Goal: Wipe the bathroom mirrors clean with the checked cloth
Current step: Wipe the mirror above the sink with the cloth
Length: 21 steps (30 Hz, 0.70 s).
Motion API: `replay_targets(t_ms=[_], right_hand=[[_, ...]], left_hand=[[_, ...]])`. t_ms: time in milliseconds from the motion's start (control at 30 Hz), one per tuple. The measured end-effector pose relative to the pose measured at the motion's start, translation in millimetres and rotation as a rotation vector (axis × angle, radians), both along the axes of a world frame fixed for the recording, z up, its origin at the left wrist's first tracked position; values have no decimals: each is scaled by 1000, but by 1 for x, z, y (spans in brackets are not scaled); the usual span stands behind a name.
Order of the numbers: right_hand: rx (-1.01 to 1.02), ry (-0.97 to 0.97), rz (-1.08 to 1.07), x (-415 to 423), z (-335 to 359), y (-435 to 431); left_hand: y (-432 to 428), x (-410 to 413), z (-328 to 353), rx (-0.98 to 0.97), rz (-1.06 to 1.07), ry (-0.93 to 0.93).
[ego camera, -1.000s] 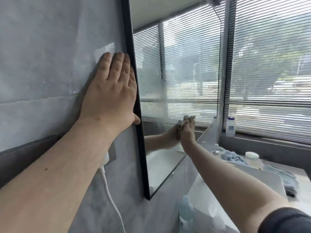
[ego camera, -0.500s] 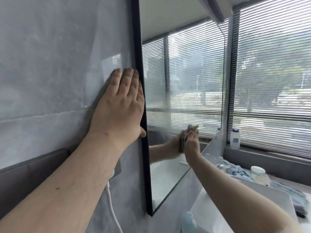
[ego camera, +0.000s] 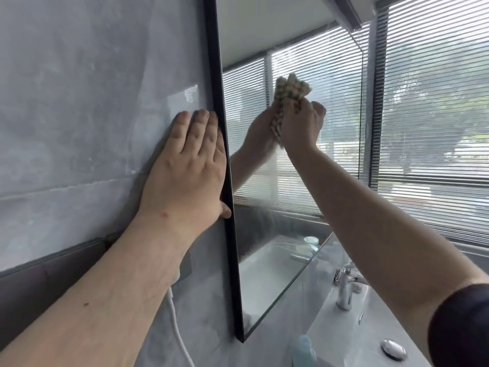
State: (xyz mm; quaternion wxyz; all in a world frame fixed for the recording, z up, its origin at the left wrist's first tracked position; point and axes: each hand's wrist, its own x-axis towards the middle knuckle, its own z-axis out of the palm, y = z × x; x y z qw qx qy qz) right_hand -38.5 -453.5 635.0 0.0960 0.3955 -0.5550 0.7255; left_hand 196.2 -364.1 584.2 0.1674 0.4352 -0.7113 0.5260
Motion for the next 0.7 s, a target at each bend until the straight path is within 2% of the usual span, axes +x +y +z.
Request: replay_targets(t_ms=[33,100,200,400,467,600,700], right_hand=[[43,20,-36,1,1,0],[0,81,-7,1,-2,-2],[-155,71,201,3,-13,3],[-114,148,527,41,-93,38],[-79,187,531,54,-136,46],[-65,323,359,75,-240,58],[-53,309,337,78,-285,58]], left_hand=[[0,0,0,-3,-1,1],[-1,0,-1,-8,1,-2],[-2,0,0,-13,1,-7],[-2,0,-1,-34,-15,-2],[-2,0,-2,-36,-9,3],[-1,0,-1,-21,1,-3],[-1,0,-1,-10,11,-7]])
